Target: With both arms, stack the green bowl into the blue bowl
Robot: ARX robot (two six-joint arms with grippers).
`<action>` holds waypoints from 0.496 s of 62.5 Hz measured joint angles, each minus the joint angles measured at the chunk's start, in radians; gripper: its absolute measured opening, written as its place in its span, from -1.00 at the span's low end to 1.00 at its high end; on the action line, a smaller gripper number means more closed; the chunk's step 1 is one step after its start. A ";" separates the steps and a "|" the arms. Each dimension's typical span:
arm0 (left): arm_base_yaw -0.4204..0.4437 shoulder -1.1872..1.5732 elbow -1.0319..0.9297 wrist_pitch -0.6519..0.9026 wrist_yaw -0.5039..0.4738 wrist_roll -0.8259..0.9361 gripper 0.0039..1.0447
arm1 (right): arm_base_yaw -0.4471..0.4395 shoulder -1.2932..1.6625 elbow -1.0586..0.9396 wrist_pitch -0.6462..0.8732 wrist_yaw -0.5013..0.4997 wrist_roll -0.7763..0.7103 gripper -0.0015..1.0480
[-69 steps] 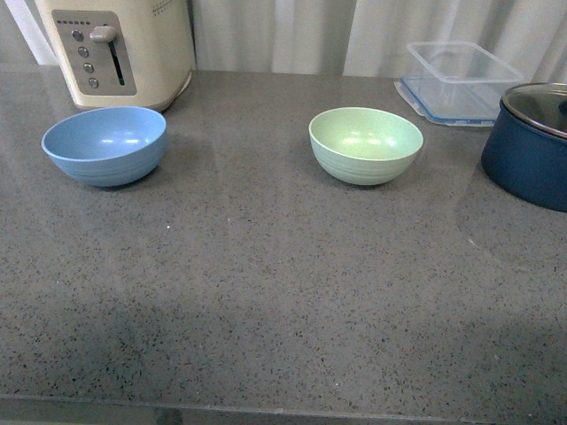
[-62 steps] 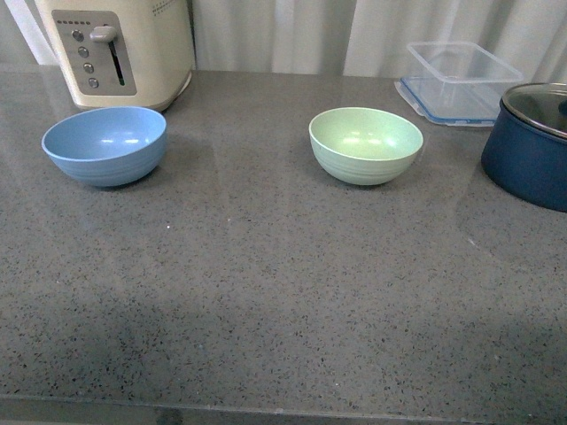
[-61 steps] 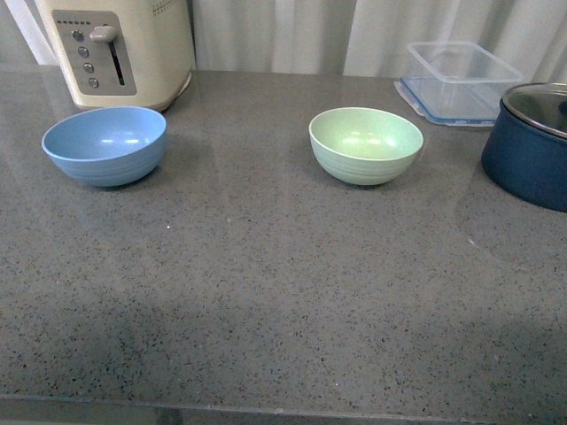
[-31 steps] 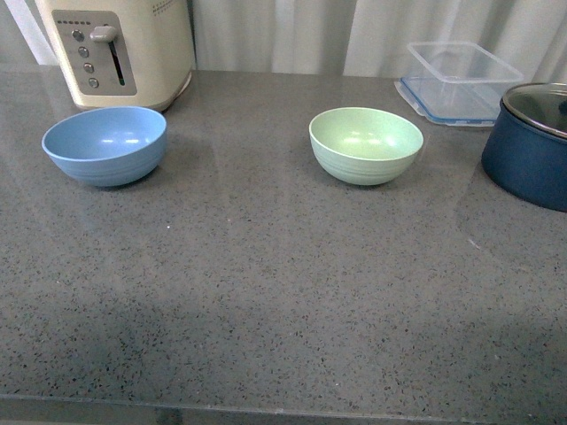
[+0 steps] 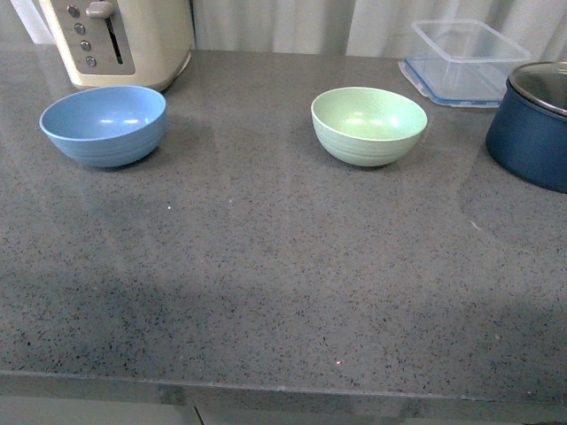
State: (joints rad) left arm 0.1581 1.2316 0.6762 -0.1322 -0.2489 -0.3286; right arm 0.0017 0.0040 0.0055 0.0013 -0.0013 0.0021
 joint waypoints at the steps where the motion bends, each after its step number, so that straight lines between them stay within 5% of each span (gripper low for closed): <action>1: 0.000 0.012 0.008 0.004 0.004 0.001 0.88 | 0.000 0.000 0.000 0.000 0.000 0.000 0.81; 31: -0.053 0.426 0.340 0.074 0.092 0.076 0.88 | 0.000 0.000 0.000 0.000 0.000 0.000 0.81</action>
State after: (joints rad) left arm 0.1047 1.6581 1.0164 -0.0578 -0.1574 -0.2531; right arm 0.0017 0.0040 0.0055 0.0013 -0.0010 0.0025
